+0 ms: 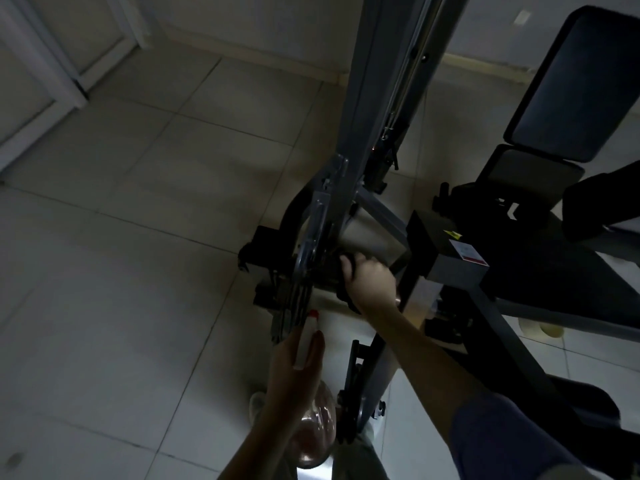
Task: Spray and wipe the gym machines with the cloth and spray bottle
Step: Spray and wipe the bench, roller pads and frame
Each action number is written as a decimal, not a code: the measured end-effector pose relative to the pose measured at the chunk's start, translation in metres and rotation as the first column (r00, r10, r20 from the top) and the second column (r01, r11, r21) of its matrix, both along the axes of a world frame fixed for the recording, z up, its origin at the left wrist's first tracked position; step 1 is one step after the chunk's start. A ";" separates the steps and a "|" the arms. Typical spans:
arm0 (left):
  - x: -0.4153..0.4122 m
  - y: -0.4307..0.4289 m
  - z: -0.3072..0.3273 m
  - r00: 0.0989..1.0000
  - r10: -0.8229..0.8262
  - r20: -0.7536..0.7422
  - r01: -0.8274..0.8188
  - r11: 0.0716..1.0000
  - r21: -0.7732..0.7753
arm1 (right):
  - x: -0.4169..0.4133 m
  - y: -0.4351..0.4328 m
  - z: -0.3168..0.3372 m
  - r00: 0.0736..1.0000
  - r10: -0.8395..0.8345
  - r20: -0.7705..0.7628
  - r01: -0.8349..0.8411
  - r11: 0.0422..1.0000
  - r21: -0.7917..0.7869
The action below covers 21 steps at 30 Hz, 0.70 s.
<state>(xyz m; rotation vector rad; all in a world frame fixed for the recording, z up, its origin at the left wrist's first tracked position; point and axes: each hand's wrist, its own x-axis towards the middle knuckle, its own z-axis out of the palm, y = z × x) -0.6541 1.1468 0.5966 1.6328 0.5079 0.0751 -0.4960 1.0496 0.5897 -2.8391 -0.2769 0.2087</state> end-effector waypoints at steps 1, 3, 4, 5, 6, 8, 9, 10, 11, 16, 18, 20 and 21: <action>-0.001 0.001 -0.001 1.000 0.004 -0.004 -0.004 1.000 0.001 | 0.007 0.002 0.003 0.993 -0.089 -0.072 0.092 0.995 0.038; -0.004 0.004 -0.002 1.000 0.001 0.000 -0.001 1.000 0.003 | 0.017 0.002 0.009 0.927 -0.257 -0.272 0.302 0.943 0.138; -0.005 0.005 -0.003 1.000 -0.011 0.009 0.011 1.000 0.009 | 0.019 0.001 0.009 0.900 -0.288 -0.329 0.354 0.920 0.165; -0.006 0.005 -0.003 1.000 -0.024 0.016 0.024 1.000 0.017 | 0.017 0.000 0.009 0.899 -0.277 -0.340 0.352 0.918 0.183; -0.006 0.006 -0.002 0.999 -0.035 0.020 0.035 0.999 0.020 | 0.011 -0.002 0.007 0.922 -0.234 -0.309 0.304 0.931 0.203; -0.005 0.007 -0.002 0.999 -0.046 0.017 0.045 0.999 0.015 | -0.005 -0.008 -0.001 0.977 -0.102 -0.186 0.143 0.965 0.220; -0.005 0.007 -0.002 0.998 -0.060 0.010 0.060 0.998 0.012 | -0.011 -0.013 -0.006 0.988 -0.055 -0.145 0.086 0.972 0.219; -0.005 0.006 -0.003 0.997 -0.074 0.000 0.074 0.997 0.014 | -0.013 -0.016 -0.010 0.992 -0.039 -0.117 0.063 0.974 0.216; -0.004 0.005 -0.001 0.997 -0.081 -0.001 0.081 0.997 0.018 | -0.014 -0.017 -0.013 0.995 -0.041 -0.091 0.059 0.977 0.204; -0.001 0.006 0.003 0.997 -0.078 0.004 0.078 0.997 0.025 | -0.003 -0.004 -0.008 0.982 -0.182 -0.046 0.187 0.969 0.163; -0.001 0.008 0.003 0.993 -0.121 0.005 0.120 0.991 0.055 | 0.011 -0.001 0.001 0.877 -0.368 -0.308 0.441 0.872 0.212; 0.000 0.010 0.002 0.990 -0.143 -0.008 0.144 0.987 0.069 | 0.020 -0.002 0.007 0.722 -0.463 -0.514 0.648 0.713 0.268; -0.001 0.011 0.002 0.990 -0.143 -0.013 0.144 0.988 0.061 | 0.019 -0.002 0.010 0.703 -0.478 -0.526 0.692 0.631 0.350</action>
